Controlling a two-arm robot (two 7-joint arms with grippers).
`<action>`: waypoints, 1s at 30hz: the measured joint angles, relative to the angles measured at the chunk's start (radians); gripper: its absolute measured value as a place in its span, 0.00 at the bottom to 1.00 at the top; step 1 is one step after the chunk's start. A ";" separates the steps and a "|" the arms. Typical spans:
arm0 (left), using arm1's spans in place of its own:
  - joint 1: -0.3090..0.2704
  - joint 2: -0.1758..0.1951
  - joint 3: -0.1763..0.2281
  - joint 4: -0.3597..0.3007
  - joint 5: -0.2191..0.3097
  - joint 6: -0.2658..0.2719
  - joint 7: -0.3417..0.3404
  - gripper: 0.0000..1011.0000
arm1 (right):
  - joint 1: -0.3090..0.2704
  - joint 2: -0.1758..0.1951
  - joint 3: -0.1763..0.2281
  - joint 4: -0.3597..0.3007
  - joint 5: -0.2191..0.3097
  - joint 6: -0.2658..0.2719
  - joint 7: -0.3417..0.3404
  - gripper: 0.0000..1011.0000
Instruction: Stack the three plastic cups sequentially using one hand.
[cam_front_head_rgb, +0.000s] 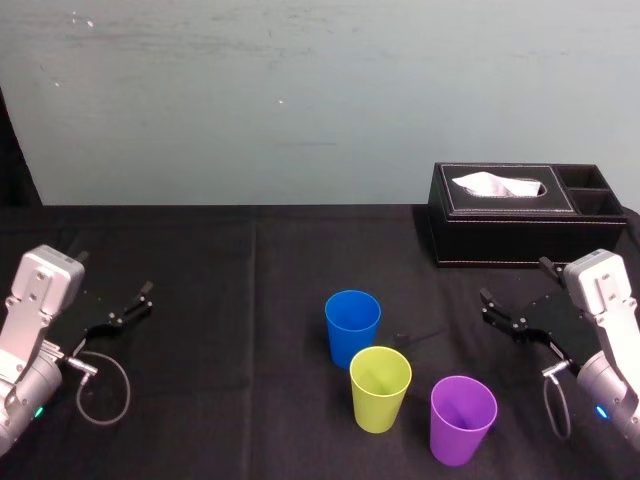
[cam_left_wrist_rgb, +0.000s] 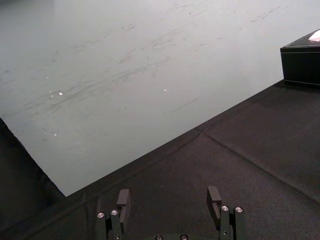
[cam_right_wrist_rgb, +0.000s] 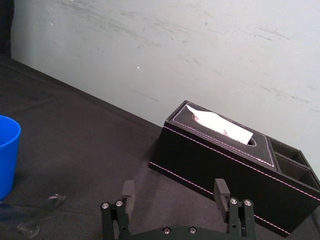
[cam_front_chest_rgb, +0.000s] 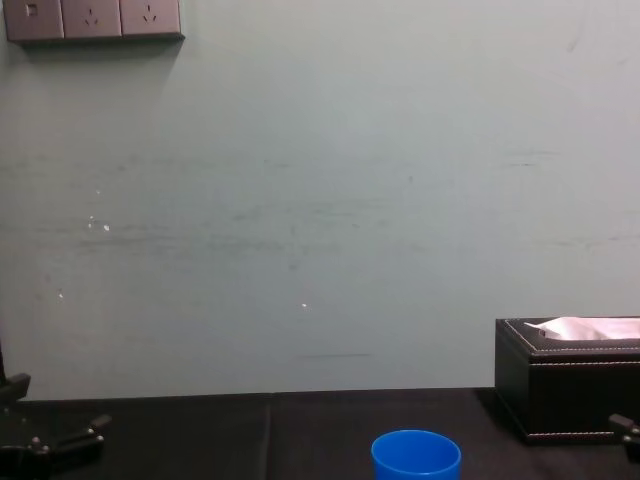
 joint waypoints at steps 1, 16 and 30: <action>0.000 0.000 0.000 0.000 0.000 0.000 0.000 0.99 | 0.000 0.000 0.000 0.000 0.000 0.000 0.000 0.99; 0.000 0.000 0.000 0.000 0.000 0.000 0.000 0.99 | 0.000 0.000 0.000 0.000 0.000 0.000 0.000 0.99; 0.000 0.000 0.000 0.000 0.000 0.000 0.000 0.99 | 0.000 0.000 0.000 0.000 0.000 0.000 0.000 0.99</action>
